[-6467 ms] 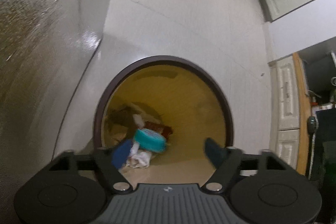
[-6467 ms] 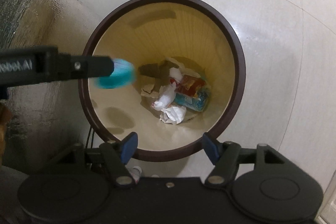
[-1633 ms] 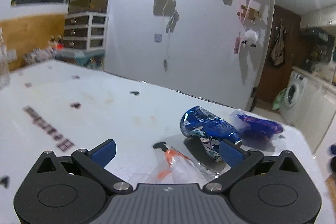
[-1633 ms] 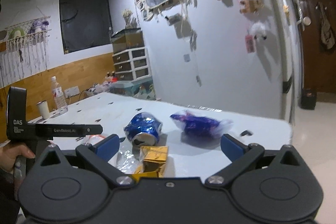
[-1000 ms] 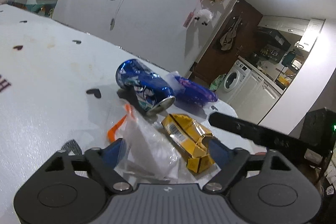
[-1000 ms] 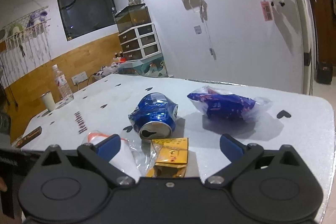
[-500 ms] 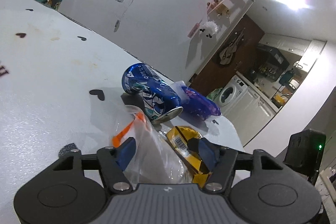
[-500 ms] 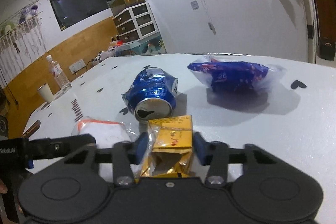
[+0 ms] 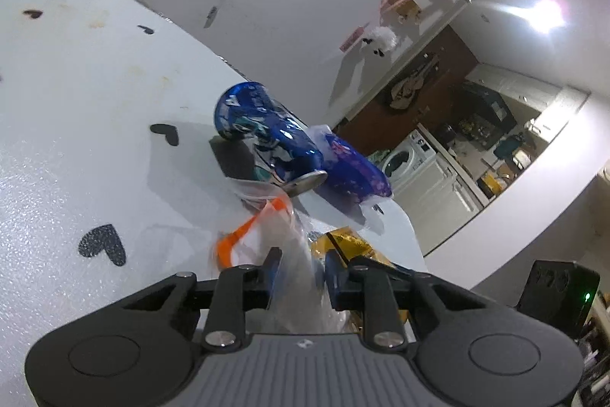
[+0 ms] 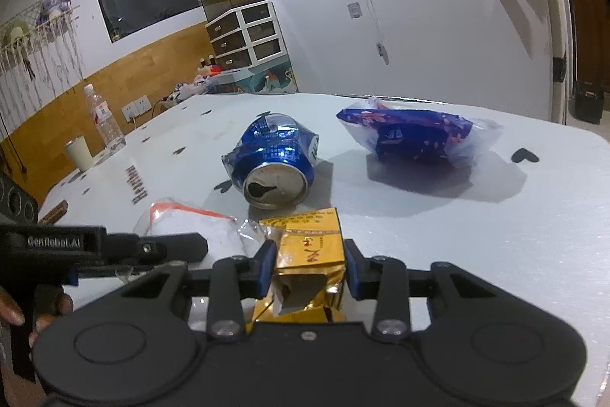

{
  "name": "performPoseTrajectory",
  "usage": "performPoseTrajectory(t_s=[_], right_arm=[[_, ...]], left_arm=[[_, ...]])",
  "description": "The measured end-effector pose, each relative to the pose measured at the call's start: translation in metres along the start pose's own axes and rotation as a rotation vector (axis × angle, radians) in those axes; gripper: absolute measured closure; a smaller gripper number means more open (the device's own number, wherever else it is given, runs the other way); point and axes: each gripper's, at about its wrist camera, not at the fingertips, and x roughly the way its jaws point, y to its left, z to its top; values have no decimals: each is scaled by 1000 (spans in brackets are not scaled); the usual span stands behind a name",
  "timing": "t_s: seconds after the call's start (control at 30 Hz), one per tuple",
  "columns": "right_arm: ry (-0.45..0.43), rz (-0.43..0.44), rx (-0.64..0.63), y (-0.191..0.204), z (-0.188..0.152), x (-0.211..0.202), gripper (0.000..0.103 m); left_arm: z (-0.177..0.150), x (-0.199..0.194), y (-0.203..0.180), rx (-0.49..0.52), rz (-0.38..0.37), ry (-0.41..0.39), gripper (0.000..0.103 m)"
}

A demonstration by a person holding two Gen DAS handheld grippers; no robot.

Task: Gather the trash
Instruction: 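Close left tool on the clear bag while right tool grasps the yellow box, then carry the clear bag and yellow box with both tools over the bin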

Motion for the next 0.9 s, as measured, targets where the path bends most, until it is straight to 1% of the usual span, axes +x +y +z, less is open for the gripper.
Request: performPoseTrajectory(t_s=[0.07, 0.13, 0.23, 0.33, 0.43, 0.57, 0.8, 0.9], right_arm=[[-5, -2, -5, 0, -2, -4, 65], [-13, -14, -21, 2, -3, -9, 65], [-29, -28, -45, 4, -5, -19, 65], [-45, -42, -68, 7, -7, -30, 65], [-64, -57, -78, 7, -9, -44, 65], [-91, -74, -88, 4, -12, -65, 65], [-142, -121, -82, -7, -16, -103, 65], [-157, -145, -78, -13, -20, -120, 66]], left_arm=[[-3, -1, -6, 17, 12, -5, 79], [-6, -4, -15, 53, 40, -25, 79], [-10, -10, -32, 117, 93, -68, 81], [-15, -17, -49, 167, 126, -109, 82], [-22, -22, -69, 239, 172, -148, 83], [-35, -25, -96, 351, 266, -204, 83], [-58, -22, -135, 463, 343, -255, 84], [-67, -19, -149, 472, 340, -260, 84]])
